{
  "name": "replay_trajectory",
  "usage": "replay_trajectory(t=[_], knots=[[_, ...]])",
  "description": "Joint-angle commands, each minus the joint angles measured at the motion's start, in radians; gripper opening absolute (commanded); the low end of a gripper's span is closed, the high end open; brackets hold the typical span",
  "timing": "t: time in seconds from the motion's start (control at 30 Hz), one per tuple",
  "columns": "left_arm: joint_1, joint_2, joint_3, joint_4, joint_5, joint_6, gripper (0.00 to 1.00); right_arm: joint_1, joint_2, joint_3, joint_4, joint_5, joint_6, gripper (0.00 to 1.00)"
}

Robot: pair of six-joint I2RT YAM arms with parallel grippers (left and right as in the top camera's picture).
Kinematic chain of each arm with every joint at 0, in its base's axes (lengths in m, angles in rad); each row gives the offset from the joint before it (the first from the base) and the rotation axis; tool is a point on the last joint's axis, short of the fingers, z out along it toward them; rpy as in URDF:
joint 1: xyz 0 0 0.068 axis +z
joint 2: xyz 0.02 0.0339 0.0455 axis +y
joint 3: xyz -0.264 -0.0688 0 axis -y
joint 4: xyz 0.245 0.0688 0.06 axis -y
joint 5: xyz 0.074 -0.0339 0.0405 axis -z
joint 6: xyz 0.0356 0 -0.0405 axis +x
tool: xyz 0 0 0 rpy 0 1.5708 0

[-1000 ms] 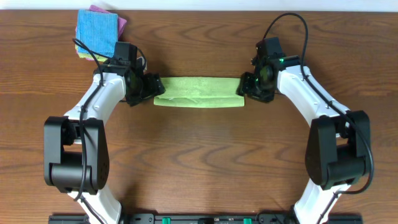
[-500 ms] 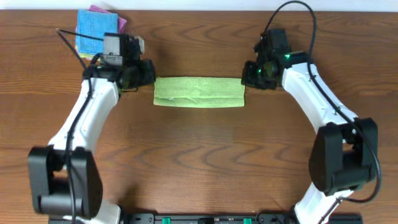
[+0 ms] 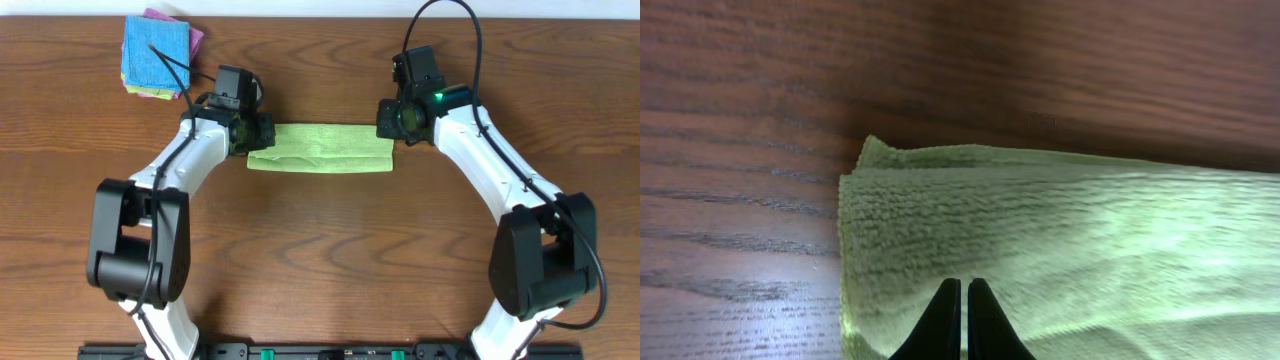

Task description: Fold the cloth

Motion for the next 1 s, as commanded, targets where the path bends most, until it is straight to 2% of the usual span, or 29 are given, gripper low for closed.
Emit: replay_trajectory(t=[0.0, 0.3, 0.63, 0.77, 0.97], knots=[[-0.001, 0.046, 0.006, 0.001, -0.045, -0.017, 0.06, 0.005, 0.009, 0.011, 0.002, 0.029, -0.015, 0.01], [-0.001, 0.133, 0.006, -0.055, -0.052, -0.047, 0.06, 0.006, 0.038, 0.011, 0.014, 0.016, -0.015, 0.02], [-0.001, 0.134, 0.006, -0.079, -0.053, -0.049, 0.06, 0.025, 0.177, 0.011, 0.012, -0.062, -0.015, 0.02], [-0.001, 0.134, 0.006, -0.087, -0.053, -0.049, 0.06, 0.051, 0.211, 0.011, -0.048, -0.053, -0.019, 0.01], [-0.001, 0.134, 0.006, -0.202, -0.056, -0.048, 0.06, 0.056, 0.215, 0.011, -0.183, -0.021, -0.031, 0.02]])
